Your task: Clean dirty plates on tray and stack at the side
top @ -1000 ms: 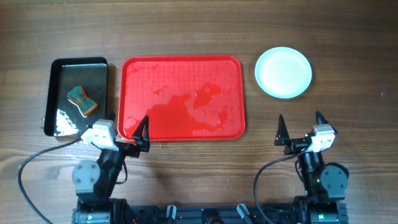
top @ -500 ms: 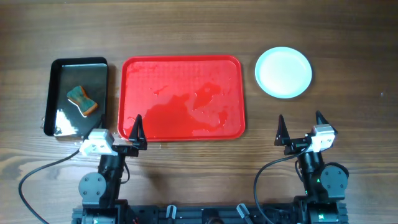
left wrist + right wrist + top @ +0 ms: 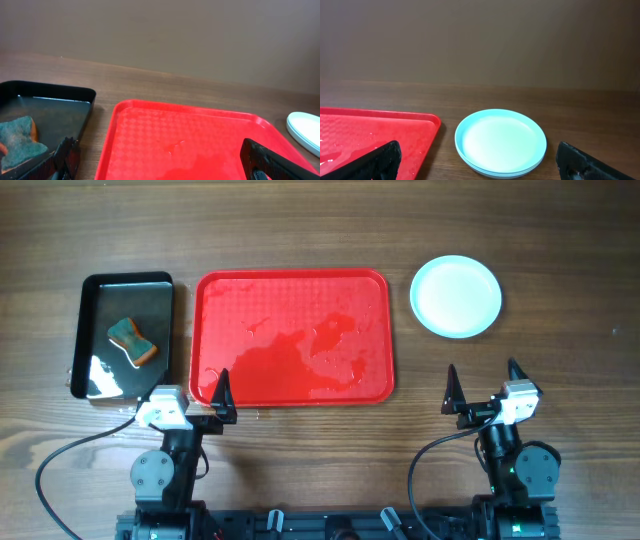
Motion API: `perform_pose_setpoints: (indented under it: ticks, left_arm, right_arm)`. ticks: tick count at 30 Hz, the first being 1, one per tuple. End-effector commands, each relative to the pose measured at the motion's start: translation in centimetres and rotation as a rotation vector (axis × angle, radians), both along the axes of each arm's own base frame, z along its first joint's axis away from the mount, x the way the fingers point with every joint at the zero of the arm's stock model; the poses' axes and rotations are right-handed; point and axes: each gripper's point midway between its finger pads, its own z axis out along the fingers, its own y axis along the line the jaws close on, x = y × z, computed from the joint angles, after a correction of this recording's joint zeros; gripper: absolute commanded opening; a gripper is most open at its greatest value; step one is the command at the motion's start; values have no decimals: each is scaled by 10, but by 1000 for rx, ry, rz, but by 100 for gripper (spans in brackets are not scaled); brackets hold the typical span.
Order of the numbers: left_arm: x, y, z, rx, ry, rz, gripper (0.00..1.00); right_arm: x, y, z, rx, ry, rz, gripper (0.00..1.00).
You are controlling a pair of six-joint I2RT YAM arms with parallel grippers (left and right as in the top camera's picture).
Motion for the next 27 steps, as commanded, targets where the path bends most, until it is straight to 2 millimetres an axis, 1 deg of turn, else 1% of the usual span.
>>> perform_pose_setpoints:
  ticks: [1,3,8,15,21,27]
  left_arm:
    - [0,0,-2,44,0,2,100]
    - [0,0,-2,50,-1,-1,100]
    - [0,-1,-2,176,-11,-17,100]
    - [0,1,-3,188,-10,-4,100]
    - [0,2,-3,284,-16,-6,100]
    - [0,5,-3,283,-14,11,100]
  right_arm:
    - [0,-2,2,-17,-13,-12,100]
    - [0,-2,2,-17,-13,-12,100]
    - [0,-2,2,-17,-13,-12,100]
    - [0,-2,2,-17,-13,-12,100]
    - [0,-2,2,-17,-13,-12,100]
    - [0,-2,2,-17,-13,-12,100]
